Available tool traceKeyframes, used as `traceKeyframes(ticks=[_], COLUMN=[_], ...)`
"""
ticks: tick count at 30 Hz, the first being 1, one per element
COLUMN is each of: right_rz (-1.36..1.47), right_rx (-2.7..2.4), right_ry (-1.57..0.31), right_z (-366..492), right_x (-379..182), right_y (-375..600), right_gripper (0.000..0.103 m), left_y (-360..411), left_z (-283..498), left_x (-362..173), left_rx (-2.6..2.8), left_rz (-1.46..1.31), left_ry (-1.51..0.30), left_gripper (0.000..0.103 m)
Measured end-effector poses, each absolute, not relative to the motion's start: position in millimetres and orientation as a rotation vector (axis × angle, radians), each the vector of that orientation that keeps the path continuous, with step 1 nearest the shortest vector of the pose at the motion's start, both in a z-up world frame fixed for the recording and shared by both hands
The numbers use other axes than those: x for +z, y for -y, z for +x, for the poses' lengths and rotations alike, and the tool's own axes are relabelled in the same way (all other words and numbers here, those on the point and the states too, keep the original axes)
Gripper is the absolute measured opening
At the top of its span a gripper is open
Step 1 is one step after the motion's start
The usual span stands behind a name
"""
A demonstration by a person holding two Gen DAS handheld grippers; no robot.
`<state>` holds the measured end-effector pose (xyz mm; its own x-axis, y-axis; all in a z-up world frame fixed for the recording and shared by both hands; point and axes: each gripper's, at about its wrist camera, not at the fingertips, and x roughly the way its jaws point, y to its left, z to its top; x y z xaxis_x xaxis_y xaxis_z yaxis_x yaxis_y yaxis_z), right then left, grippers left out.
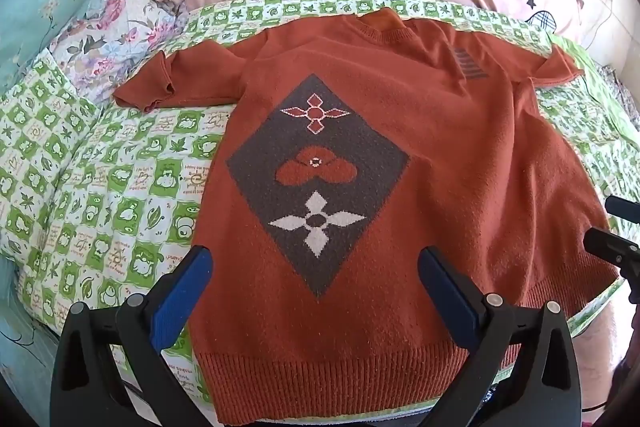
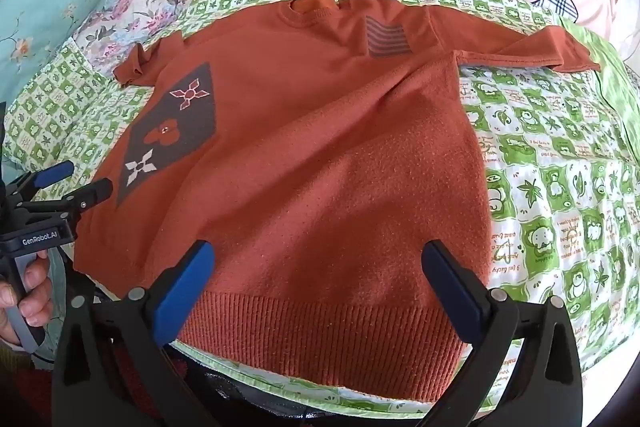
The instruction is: Fold small clothes
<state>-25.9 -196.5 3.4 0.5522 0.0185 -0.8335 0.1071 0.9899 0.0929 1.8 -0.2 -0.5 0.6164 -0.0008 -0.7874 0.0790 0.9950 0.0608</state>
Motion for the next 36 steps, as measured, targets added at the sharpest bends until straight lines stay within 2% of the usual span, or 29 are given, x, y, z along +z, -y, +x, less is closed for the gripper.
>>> traceKeyframes(ticks=[36], right_rz=[0.182], right_rx=[-0.03], right_ry=[-0.998], right_z=[-20], right_x=[7], right_y=[200], right_gripper=[0.103], left_y=[11], left_z=[10], left_x=[4], left_rx=[-0.029], left_rz=[0.172], left_ry=[-0.91], left_gripper=[0.103])
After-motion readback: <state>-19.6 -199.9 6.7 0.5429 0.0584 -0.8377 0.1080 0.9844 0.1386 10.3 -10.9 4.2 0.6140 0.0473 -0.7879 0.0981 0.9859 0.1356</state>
